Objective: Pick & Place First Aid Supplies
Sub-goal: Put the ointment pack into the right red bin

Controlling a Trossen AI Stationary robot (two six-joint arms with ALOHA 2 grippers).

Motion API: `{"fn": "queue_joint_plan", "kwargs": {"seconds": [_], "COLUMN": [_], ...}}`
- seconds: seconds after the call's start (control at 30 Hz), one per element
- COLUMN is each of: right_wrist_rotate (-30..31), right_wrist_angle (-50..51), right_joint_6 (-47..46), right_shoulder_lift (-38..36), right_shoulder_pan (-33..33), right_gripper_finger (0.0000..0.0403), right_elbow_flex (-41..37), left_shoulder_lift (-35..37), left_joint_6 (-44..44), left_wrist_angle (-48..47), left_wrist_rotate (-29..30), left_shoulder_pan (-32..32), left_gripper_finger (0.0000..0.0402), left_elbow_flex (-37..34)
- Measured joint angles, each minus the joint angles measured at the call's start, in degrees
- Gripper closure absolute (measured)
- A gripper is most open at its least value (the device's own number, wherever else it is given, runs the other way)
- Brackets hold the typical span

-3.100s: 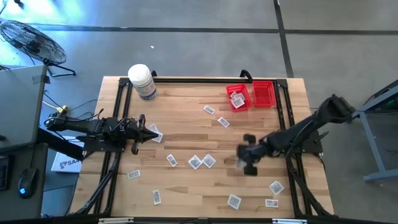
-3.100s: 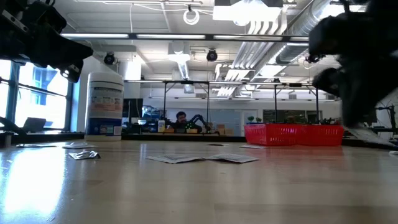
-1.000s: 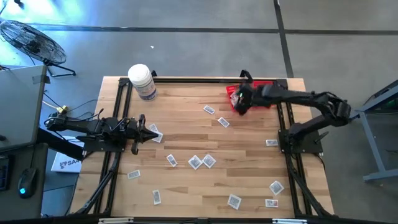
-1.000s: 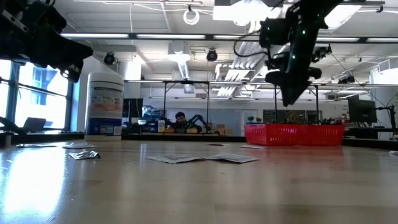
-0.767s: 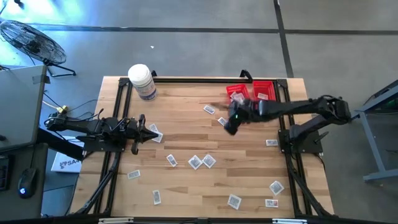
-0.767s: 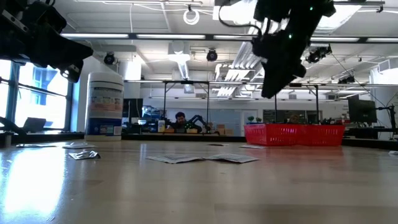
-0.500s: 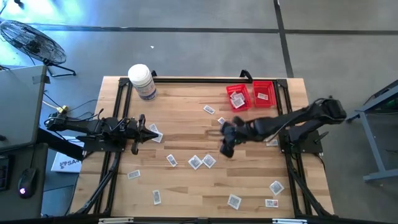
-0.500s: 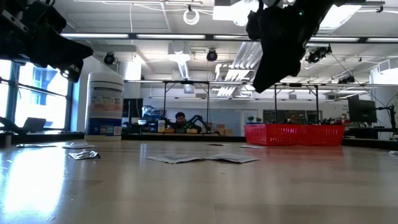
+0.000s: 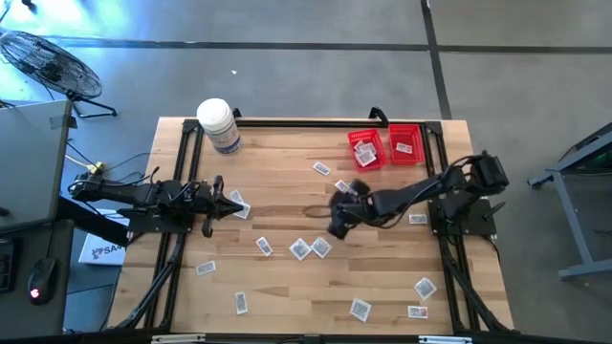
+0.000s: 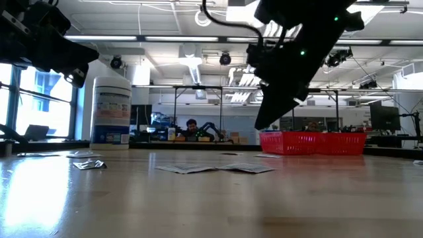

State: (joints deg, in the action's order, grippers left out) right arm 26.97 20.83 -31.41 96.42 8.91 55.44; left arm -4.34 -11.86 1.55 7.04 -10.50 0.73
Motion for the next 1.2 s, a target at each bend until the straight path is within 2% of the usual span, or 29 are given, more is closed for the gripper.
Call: {"fn": "queue_joint_plan", "kwargs": {"seconds": [0.1, 0.23, 0.47, 0.63, 0.9, 1.2], "right_wrist_rotate": [3.6, 2.1, 2.3, 3.5, -6.6, -17.8], "right_wrist_angle": [0.8, 0.0, -7.5, -6.4, -5.3, -4.9], "right_joint_6": [-3.9, -9.9, -8.9, -11.7, -12.3, -6.1], "right_shoulder_lift": [0.1, 2.2, 9.7, 10.5, 9.9, 6.9], "right_shoulder_pan": [-3.1, -7.7, -12.5, -14.5, -15.5, -9.7], "right_gripper_finger": [0.0274, 0.0274, 0.0274, 0.0274, 0.0275, 0.0275], "right_elbow_flex": [0.0, 0.0, 0.0, 0.0, 0.2, -0.1], "left_shoulder_lift": [0.0, 0.0, 0.0, 0.0, 0.0, 0.0], "left_joint_6": [0.0, 0.0, 0.0, 0.0, 0.0, 0.0], "left_wrist_angle": [0.0, 0.0, 0.0, 0.0, 0.0, 0.0], "left_wrist_rotate": [0.0, 0.0, 0.0, 0.0, 0.0, 0.0], "left_shoulder_pan": [0.0, 0.0, 0.0, 0.0, 0.0, 0.0], "left_gripper_finger": [0.0401, 0.0401, 0.0401, 0.0401, 0.0401, 0.0401], "left_elbow_flex": [0.0, 0.0, 0.0, 0.0, 0.0, 0.0]}}
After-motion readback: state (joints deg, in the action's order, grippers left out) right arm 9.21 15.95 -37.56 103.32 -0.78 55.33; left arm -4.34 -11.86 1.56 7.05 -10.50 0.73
